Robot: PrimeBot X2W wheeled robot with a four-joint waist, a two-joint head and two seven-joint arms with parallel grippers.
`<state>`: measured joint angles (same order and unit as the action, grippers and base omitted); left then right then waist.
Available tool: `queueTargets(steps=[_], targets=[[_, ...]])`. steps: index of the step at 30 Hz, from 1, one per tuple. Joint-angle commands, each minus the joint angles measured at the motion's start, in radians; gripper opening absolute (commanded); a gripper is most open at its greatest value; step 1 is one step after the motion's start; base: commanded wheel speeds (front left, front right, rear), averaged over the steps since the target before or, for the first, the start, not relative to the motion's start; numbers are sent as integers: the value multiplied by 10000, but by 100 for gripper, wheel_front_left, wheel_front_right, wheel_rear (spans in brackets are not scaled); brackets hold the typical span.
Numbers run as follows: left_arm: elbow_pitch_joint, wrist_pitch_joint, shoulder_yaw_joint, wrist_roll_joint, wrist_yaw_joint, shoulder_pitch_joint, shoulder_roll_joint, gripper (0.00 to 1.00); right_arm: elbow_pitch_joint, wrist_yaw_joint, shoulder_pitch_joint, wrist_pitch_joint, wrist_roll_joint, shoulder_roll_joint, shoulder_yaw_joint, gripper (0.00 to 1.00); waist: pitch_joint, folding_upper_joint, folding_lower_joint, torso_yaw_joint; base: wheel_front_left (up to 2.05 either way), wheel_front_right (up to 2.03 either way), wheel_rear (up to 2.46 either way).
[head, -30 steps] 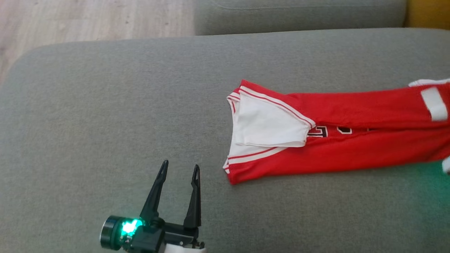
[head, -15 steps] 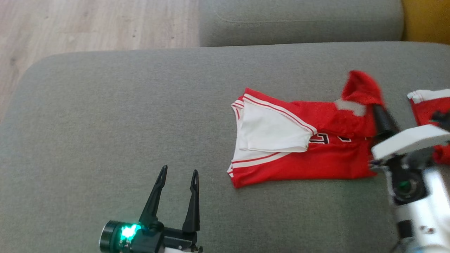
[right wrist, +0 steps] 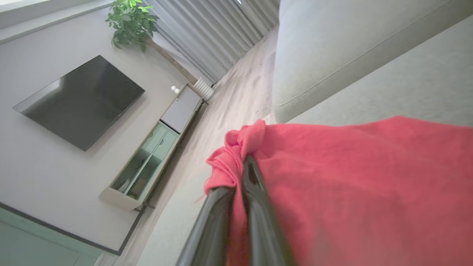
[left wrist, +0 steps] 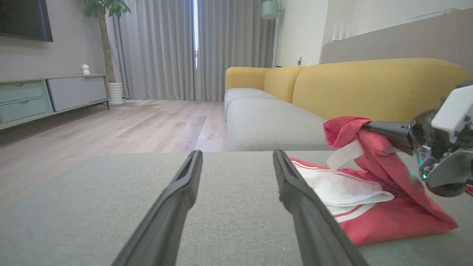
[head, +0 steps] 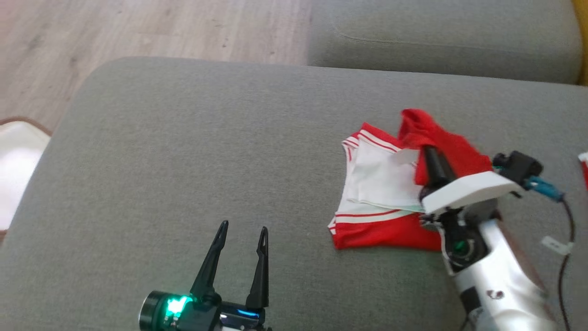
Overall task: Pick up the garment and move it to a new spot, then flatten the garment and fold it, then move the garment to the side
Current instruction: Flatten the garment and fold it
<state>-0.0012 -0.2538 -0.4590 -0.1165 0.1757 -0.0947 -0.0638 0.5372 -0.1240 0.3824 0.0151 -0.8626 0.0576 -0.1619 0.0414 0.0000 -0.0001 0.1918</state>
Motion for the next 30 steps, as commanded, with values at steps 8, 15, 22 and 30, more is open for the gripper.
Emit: queueTargets(steps=[8, 15, 22, 30], targets=[[-224, -80, 119, -146, 37, 242, 134, 100, 964, -67, 1017, -1301, -1331, -72, -2780, 0, -85, 0, 1, 509, 0, 0, 0], [-213, -80, 169, -132, 61, 159, 134, 100, 1694, -67, 1201, -1936, -2151, -73, -3921, 100, -244, 0, 1, 412, 0, 0, 0], [-237, -80, 405, -62, 71, -24, 135, 100, 1534, -67, 1217, -2588, -1372, -60, -3586, 100, -504, 0, 1, -136, 0, 0, 0], [-272, -80, 966, -239, 179, -251, 135, 100, -809, -67, -659, -2762, 1798, 1262, -1553, 100, -924, 0, 1, -1111, 0, 0, 0]])
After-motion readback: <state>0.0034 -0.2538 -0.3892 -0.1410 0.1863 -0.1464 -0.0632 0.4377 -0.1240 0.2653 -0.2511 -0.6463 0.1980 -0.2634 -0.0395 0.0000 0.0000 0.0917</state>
